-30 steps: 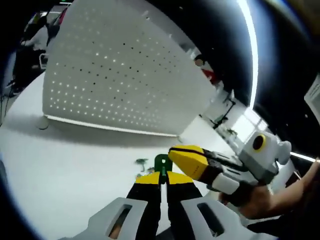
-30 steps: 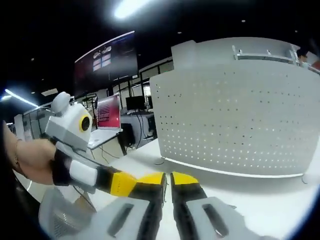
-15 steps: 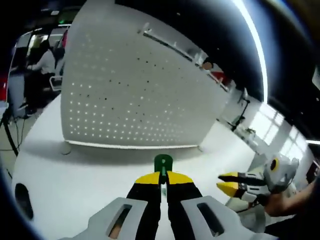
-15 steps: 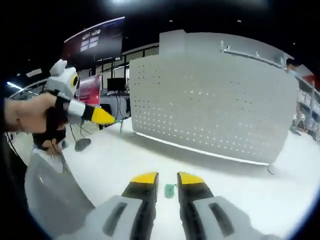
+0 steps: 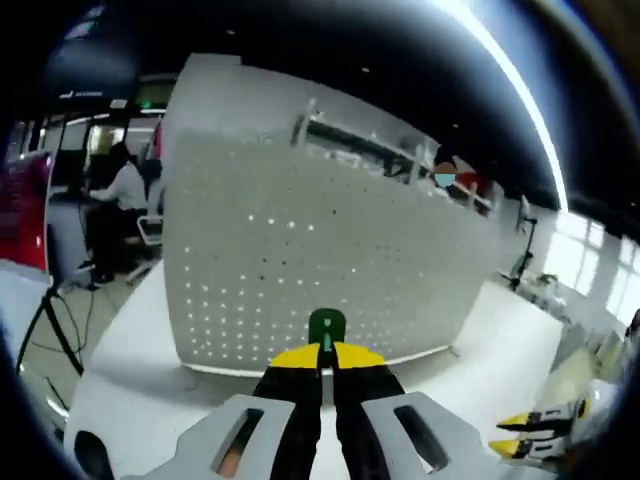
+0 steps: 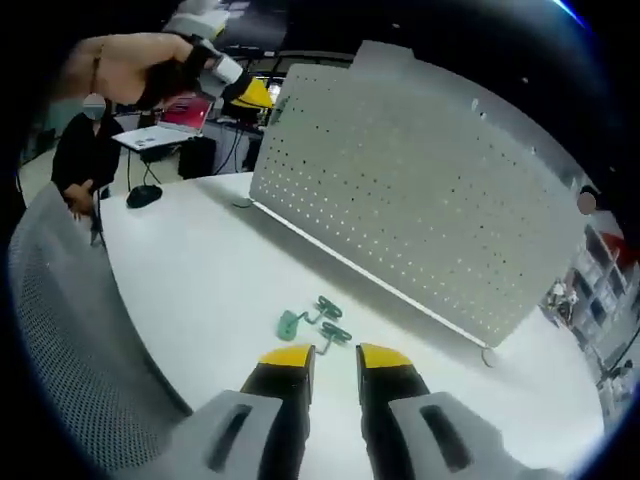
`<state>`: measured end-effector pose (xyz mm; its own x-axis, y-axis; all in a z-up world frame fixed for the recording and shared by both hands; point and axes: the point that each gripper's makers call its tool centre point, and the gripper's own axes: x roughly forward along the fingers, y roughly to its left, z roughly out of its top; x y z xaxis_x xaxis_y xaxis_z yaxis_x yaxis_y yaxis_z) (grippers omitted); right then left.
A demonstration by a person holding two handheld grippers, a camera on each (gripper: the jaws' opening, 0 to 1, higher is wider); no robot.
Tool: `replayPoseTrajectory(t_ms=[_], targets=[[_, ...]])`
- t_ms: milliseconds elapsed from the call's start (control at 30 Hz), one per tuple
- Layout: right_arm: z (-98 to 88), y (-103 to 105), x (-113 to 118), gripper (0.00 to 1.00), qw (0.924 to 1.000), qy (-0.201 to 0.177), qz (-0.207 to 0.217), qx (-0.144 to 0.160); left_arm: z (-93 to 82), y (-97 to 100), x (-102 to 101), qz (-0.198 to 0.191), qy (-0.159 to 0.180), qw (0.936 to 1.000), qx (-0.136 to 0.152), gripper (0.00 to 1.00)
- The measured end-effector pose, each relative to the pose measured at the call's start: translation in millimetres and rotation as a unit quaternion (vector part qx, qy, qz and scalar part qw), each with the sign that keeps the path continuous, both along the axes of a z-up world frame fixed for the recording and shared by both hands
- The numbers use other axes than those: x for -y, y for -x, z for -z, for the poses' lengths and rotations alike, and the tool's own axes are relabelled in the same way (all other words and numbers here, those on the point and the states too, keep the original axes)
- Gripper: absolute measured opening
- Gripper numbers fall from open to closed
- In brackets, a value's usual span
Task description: Insert the hook assembly into the mounting plate slot until the hook locks in place.
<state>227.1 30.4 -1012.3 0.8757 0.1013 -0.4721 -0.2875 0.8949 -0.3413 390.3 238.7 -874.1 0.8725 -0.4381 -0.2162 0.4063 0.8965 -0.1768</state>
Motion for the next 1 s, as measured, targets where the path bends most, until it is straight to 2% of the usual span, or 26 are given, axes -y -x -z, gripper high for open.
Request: replayPoseTrajectory(t_ms=[67,133,233,367,433,467,567,733,1000], targets=[[0.8,0,1,0.14,1.0000,-0.007,0.004,-0.005,-4.0,-7.4,0,-0.009,-0.023,0.9996,0.016,0.02],[2.4,1,1,0.15,0.9999,-0.009,0.003,-0.007,-3.5,-13.8,-2,-0.024,-0.037,0.9989,0.019,0.02],[6.2,2,0,0.16,0.9999,-0.007,0.002,-0.014,-3.9,-20.9,-4,-0.039,-0.035,0.9984,0.022,0.02],[5.8,2,0,0.17,0.9999,-0.010,0.003,-0.013,-13.6,-32.6,-4,-0.055,-0.023,0.9976,0.034,0.02],[6.2,2,-1,0.17,0.9999,-0.007,0.000,-0.014,-26.2,-41.1,-3,-0.069,0.005,0.9962,0.054,0.02],[6.0,2,-2,0.17,0.9999,-0.007,-0.002,-0.013,-27.6,-43.3,-3,-0.070,-0.005,0.9961,0.054,0.02],[6.1,2,-3,0.17,0.9999,-0.007,-0.005,-0.012,-43.1,-54.5,-2,-0.082,-0.002,0.9939,0.074,0.02],[6.6,2,-4,0.17,0.9999,-0.009,-0.006,-0.013,-63.3,-69.6,6,-0.086,-0.016,0.9915,0.097,0.02],[5.2,2,-3,0.17,0.9999,-0.011,-0.003,-0.010,-76.0,-94.4,9,-0.104,-0.011,0.9888,0.106,0.02]])
